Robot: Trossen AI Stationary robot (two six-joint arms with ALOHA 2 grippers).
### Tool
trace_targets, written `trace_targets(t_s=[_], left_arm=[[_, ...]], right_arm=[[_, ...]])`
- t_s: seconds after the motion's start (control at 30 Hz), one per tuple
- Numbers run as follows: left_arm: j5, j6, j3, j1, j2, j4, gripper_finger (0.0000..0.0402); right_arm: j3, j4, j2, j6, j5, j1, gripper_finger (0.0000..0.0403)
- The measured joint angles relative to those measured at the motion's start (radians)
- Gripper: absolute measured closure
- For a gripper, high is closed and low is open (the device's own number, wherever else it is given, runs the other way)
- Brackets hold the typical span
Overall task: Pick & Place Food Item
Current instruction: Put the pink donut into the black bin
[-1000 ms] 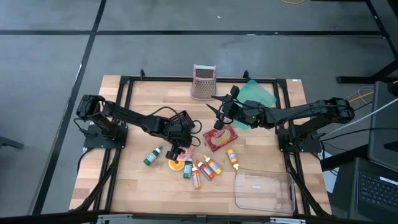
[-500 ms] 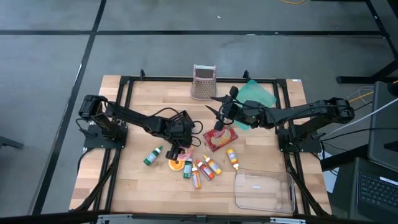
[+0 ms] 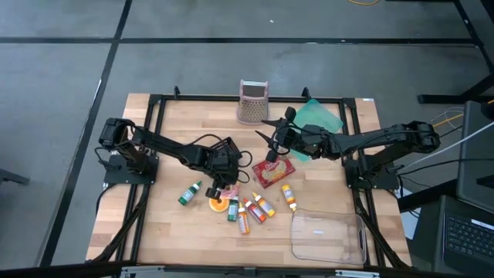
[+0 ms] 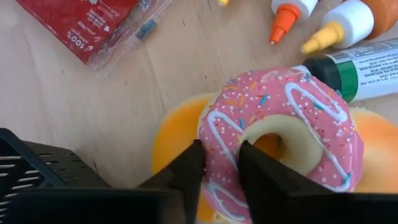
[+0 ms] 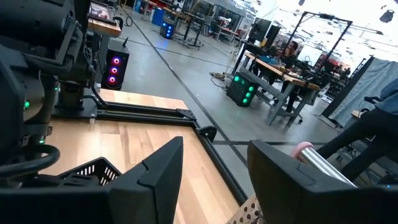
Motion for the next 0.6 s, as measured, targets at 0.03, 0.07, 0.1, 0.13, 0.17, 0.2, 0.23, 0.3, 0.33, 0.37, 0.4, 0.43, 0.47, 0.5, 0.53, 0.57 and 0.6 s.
trace_targets(t_s=[0.03, 0.07, 0.1, 0.13, 0.17, 0.2, 0.23, 0.3, 0.33, 0.37, 0.4, 0.43, 0.47, 0.5, 0.53, 0.57, 0.6], left_arm=[[0.000, 0.000, 0.000, 0.000, 0.000, 0.007, 0.0334], [0.000, 0.000, 0.000, 0.000, 0.000, 0.015, 0.0351], [-0.002, 0.000, 0.000, 0.000, 0.000, 0.021, 0.0368], [-0.005, 0.001, 0.000, 0.000, 0.000, 0.027, 0.0381], [-0.006, 0.003, 0.000, 0.000, 0.000, 0.037, 0.0388], [-0.007, 0.005, 0.000, 0.000, 0.000, 0.046, 0.0390], [-0.008, 0.007, 0.000, 0.000, 0.000, 0.052, 0.0389], [-0.008, 0.008, 0.001, 0.000, 0.000, 0.069, 0.0386], [-0.008, 0.008, 0.010, 0.000, -0.001, 0.064, 0.0386], [-0.008, 0.008, 0.020, 0.000, -0.002, 0.064, 0.0386], [-0.010, 0.008, 0.031, 0.000, -0.007, 0.067, 0.0387], [-0.012, 0.012, 0.044, 0.000, -0.014, 0.069, 0.0389], [-0.018, 0.019, 0.057, 0.000, -0.022, 0.069, 0.0391], [-0.030, 0.026, 0.069, 0.000, -0.033, 0.068, 0.0393], [-0.043, 0.036, 0.082, 0.000, -0.044, 0.067, 0.0394], [-0.057, 0.047, 0.095, 0.000, -0.057, 0.068, 0.0394], [-0.075, 0.059, 0.104, 0.002, -0.073, 0.068, 0.0393]], right_arm=[[0.000, 0.000, 0.000, 0.000, 0.000, 0.000, 0.0225], [0.000, 0.000, 0.000, 0.000, 0.002, 0.000, 0.0225], [0.000, 0.000, 0.000, 0.000, 0.004, 0.000, 0.0225], [0.000, 0.000, 0.000, -0.001, 0.008, 0.000, 0.0225], [0.000, 0.000, 0.000, -0.001, 0.010, 0.000, 0.0225], [0.000, 0.000, 0.000, -0.001, 0.010, 0.000, 0.0225], [0.000, 0.000, 0.000, -0.001, 0.010, 0.000, 0.0225], [0.000, 0.000, 0.000, -0.001, 0.010, 0.000, 0.0225], [0.000, 0.000, 0.000, -0.001, 0.010, 0.000, 0.0225], [0.000, 0.000, 0.000, -0.001, 0.010, 0.000, 0.0225], [0.000, 0.000, 0.000, -0.001, 0.010, 0.000, 0.0225], [0.000, 0.000, 0.000, -0.001, 0.010, 0.000, 0.0225], [0.000, 0.000, 0.000, -0.001, 0.010, 0.000, 0.0225], [0.000, 0.000, 0.000, -0.004, 0.010, 0.000, 0.0225], [0.000, 0.000, 0.000, -0.005, 0.010, 0.000, 0.0225], [0.000, 0.000, 0.000, -0.005, 0.010, 0.000, 0.0225], [0.000, 0.000, 0.000, -0.005, 0.010, 0.000, 0.0225]])
